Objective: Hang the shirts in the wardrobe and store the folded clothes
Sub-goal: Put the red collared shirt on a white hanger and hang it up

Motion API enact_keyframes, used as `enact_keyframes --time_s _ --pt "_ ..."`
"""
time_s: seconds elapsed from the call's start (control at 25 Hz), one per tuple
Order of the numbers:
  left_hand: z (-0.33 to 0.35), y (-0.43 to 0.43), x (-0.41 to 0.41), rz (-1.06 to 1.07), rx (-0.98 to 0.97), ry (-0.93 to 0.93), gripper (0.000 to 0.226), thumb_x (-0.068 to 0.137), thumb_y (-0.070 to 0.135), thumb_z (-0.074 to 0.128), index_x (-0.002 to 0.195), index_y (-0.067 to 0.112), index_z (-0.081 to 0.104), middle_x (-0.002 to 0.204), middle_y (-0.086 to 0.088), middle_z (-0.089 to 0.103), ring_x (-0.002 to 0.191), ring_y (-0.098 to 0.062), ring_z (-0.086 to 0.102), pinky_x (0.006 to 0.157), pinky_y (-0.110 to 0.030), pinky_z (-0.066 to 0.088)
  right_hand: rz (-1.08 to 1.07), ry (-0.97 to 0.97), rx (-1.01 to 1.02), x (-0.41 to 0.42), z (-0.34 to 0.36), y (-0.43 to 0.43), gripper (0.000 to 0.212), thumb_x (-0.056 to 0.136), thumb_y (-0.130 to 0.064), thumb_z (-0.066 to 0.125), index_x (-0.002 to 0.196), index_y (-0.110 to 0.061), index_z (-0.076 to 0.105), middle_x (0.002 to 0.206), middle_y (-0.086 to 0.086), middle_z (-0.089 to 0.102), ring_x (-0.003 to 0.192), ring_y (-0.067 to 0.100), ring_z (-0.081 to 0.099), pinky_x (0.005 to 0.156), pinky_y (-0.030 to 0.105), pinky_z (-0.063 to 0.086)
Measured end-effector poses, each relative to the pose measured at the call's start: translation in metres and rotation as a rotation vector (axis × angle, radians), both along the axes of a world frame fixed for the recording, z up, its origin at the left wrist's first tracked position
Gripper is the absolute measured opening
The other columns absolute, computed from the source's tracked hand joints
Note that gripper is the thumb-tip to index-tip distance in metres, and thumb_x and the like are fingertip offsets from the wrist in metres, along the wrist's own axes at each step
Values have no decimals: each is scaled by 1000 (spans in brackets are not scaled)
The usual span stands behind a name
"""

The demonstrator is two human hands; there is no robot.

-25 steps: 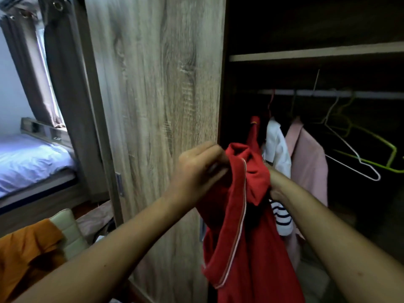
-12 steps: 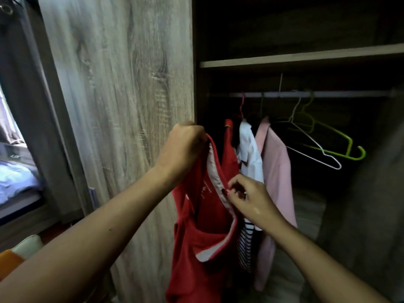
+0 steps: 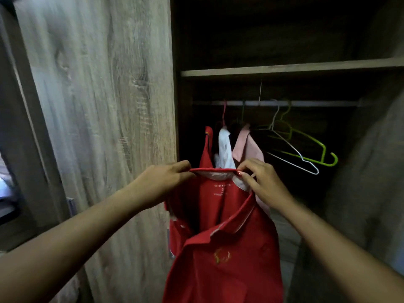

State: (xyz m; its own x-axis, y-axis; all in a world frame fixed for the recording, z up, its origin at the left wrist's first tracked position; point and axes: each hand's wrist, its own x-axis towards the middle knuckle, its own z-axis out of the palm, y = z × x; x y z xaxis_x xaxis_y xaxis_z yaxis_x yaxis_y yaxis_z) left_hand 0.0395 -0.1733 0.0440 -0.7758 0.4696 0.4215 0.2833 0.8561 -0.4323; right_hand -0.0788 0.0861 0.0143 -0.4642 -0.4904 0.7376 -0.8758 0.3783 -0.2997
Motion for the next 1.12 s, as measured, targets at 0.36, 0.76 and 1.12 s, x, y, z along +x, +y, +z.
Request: enact_keyframes --time_s 0.36,0.76,1.12 --pt "3 58 -27 -55 244 142 31 87 36 36 104 29 62 100 8 59 89 -14 58 55 -28 49 -85 11 -1 -61 16 55 15 87 -17 56 82 -9 68 81 4 64 75 14 61 69 22 45" --pt "-5 87 -56 -76 367 -33 21 80 17 62 94 29 72 109 13 62 93 -3 63 75 -27 54 -627 -5 15 -178 8 95 23 81 4 53 102 0 64 104 19 61 93 34 62 79 39 54" --pt "-12 71 -58 61 358 -76 31 82 11 62 101 35 70 114 18 63 99 0 62 77 -20 51 -522 -238 -420 -199 0 76 30 86 3 50 114 -1 58 95 23 68 92 34 63 81 33 48"
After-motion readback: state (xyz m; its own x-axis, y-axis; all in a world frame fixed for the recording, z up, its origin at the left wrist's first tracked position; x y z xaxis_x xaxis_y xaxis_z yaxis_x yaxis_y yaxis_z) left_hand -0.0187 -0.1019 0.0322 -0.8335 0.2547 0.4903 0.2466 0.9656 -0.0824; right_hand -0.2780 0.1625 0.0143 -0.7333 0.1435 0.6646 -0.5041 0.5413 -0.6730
